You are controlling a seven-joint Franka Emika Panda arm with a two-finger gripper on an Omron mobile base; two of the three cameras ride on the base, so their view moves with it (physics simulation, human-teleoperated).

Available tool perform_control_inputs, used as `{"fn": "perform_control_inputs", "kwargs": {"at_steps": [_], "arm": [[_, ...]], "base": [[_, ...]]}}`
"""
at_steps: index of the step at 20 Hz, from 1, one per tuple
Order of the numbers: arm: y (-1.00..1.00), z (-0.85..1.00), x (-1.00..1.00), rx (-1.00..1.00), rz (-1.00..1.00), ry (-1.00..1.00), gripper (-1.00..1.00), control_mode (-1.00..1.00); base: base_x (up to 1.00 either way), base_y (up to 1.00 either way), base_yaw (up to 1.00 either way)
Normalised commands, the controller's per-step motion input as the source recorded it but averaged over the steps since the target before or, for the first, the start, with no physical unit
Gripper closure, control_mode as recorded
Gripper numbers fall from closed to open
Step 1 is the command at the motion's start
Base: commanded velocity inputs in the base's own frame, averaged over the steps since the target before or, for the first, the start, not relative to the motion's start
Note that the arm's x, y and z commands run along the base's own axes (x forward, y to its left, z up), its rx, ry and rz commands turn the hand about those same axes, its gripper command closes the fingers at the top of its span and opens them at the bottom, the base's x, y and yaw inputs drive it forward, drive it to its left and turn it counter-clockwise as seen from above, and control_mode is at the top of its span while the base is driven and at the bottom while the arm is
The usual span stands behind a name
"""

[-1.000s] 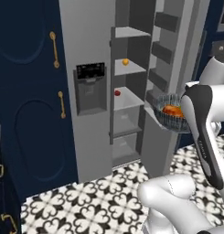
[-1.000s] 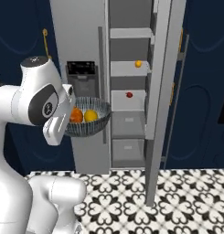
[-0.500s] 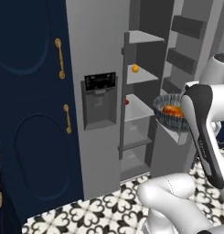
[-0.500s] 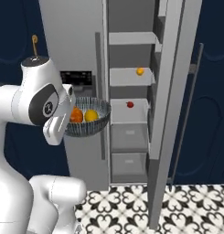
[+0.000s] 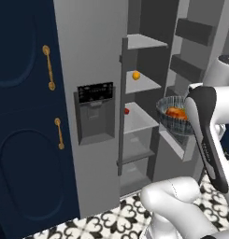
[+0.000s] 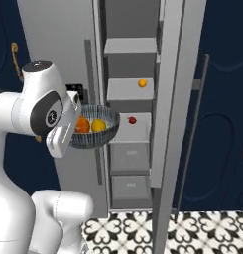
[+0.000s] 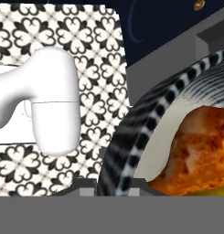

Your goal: Pick the chicken drumstick and lemon from their plates and place them in the bowl. Then put the bowl in the fridge.

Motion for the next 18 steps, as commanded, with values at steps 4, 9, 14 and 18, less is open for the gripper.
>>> {"fn": "perform_control_inputs", "kwargs": {"at_steps": [4,9,14,18], "arm": [[0.00,0.00,0.00,0.00,0.00,0.00,1.00,1.00],[0.00,0.00,0.00,0.00,0.00,0.00,1.00,1.00],[0.00,0.00,0.00,0.00,0.00,0.00,1.00,1.00],[0.00,0.00,0.00,0.00,0.00,0.00,1.00,1.00]], "base": [[0.24,-0.17,0.02],[0.44,-0.11,0.05],[0.56,-0.06,0.11],[0.50,-0.41,0.13]]}}
